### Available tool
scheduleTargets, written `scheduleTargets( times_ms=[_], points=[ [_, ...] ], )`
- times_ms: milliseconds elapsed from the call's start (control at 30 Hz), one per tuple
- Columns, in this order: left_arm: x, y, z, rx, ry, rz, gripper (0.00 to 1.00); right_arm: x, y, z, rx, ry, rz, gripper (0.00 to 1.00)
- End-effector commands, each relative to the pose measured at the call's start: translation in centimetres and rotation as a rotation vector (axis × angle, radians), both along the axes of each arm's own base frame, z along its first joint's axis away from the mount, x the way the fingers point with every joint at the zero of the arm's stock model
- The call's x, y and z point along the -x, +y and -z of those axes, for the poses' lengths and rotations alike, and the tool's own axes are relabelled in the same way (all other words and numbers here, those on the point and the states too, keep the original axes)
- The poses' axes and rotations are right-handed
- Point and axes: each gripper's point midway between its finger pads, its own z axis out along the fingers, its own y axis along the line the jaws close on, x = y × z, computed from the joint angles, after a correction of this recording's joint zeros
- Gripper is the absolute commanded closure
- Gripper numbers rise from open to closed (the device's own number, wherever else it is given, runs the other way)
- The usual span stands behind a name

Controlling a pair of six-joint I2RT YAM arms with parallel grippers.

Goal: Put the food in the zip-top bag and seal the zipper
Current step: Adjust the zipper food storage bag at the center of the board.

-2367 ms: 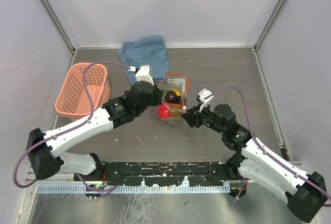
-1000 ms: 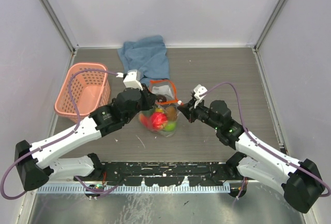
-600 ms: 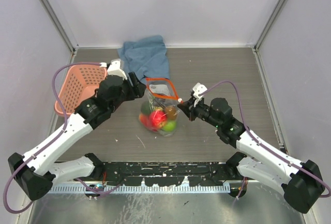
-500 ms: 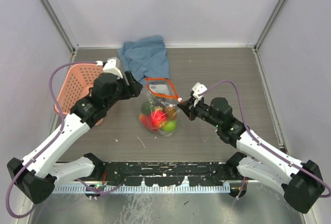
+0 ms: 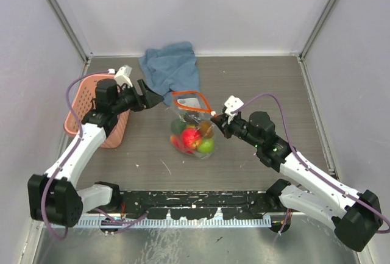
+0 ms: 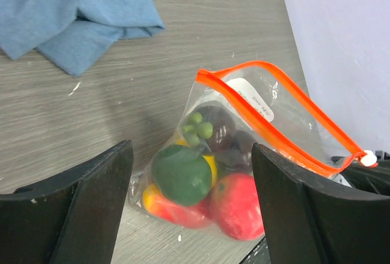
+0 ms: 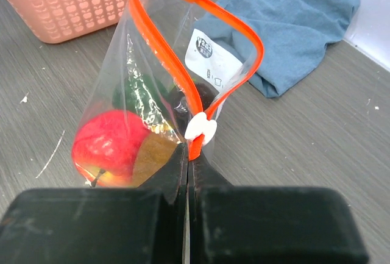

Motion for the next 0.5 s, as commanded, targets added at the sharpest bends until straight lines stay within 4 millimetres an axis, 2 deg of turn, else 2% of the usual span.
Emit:
scheduleTargets(
  times_ms=[0,167,200,300,467],
  points=[
    [-0.5,-2.7,-3.3,0.075,-0.174,0.221,0.21,-0.6,0.0,-5.8,-0.033,-0.201,-0.01,0.99],
    [-0.8,-3.6,-2.4,0.037,-0.225,0.325,0.19,-0.9,-0.3,-6.3,0.029,-0.276,-0.016,0.99],
    [-1.2,-3.7,-1.3,0.03,-0.208,0.339,0.19,-0.9,-0.3,-6.4,0.039,-0.292,-0.023,0.99],
    [-1.8,-3.9,-0.1,0.016,-0.209,0.358,0.19,-0.5,0.1,-6.9,0.07,-0.338,-0.071,0.99],
    [-1.8,-4.3,0.3,0.029,-0.252,0.418,0.2,-0.5,0.5,-7.6,0.119,-0.373,-0.108,0.99]
  ],
)
